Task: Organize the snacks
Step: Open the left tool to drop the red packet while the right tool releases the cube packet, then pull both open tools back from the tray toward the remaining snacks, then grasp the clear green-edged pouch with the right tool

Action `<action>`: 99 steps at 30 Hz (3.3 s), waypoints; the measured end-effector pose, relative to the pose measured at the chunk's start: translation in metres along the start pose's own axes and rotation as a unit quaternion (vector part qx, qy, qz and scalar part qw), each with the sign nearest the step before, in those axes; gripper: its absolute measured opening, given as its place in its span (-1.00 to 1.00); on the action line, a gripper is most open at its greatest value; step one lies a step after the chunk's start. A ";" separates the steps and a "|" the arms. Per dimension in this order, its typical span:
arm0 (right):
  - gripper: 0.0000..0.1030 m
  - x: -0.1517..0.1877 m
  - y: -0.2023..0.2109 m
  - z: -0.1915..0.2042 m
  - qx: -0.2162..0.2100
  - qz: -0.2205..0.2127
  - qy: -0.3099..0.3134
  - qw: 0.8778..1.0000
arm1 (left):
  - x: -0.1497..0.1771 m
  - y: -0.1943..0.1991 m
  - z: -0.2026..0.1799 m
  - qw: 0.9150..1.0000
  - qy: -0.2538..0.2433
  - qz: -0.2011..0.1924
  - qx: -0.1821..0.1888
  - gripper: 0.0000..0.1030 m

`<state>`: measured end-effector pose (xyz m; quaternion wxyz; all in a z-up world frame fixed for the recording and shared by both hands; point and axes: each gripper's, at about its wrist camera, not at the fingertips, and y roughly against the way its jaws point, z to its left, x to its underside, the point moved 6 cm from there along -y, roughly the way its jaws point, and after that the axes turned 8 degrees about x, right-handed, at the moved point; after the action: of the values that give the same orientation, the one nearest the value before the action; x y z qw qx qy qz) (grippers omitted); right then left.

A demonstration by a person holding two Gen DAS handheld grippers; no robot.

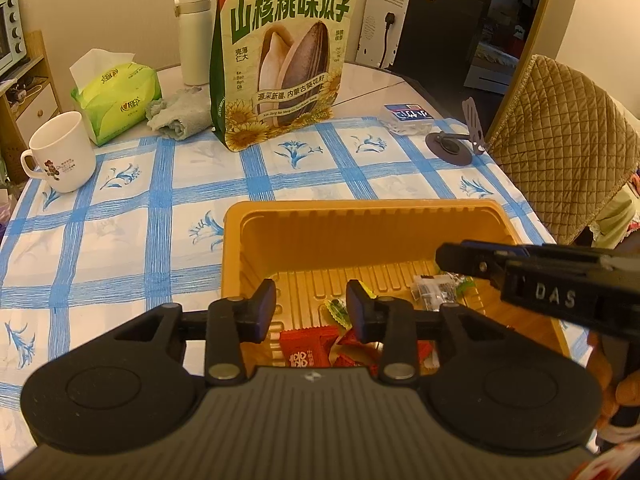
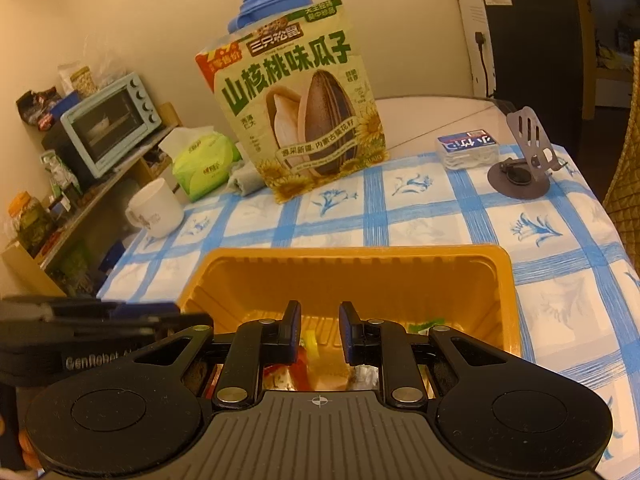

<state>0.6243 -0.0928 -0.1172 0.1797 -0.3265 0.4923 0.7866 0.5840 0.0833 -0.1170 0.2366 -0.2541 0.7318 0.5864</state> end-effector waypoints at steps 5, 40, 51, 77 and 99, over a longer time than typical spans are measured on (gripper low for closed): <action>0.30 0.000 0.011 -0.006 0.007 -0.015 -0.012 1.000 | 0.003 0.011 -0.002 1.000 -0.007 -0.007 0.003 0.05; 0.83 0.072 0.184 -0.025 0.018 -0.031 0.002 0.999 | 0.088 0.176 -0.066 0.997 0.012 -0.070 0.011 0.69; 0.83 0.126 0.230 -0.012 -0.017 0.001 0.037 0.999 | 0.151 0.226 -0.079 0.997 0.034 -0.064 -0.017 0.70; 0.83 0.239 0.239 0.028 -0.077 0.124 0.123 0.982 | 0.271 0.255 -0.080 0.992 0.113 -0.005 -0.064 0.70; 0.83 0.265 0.187 0.089 -0.067 0.174 0.156 0.970 | 0.304 0.238 -0.036 0.989 0.118 0.054 -0.066 0.70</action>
<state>0.2898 -0.1076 -0.1504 -0.0610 -0.3661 0.5092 0.7765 0.1970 0.0632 -0.1294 0.0996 -0.2964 0.7272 0.6111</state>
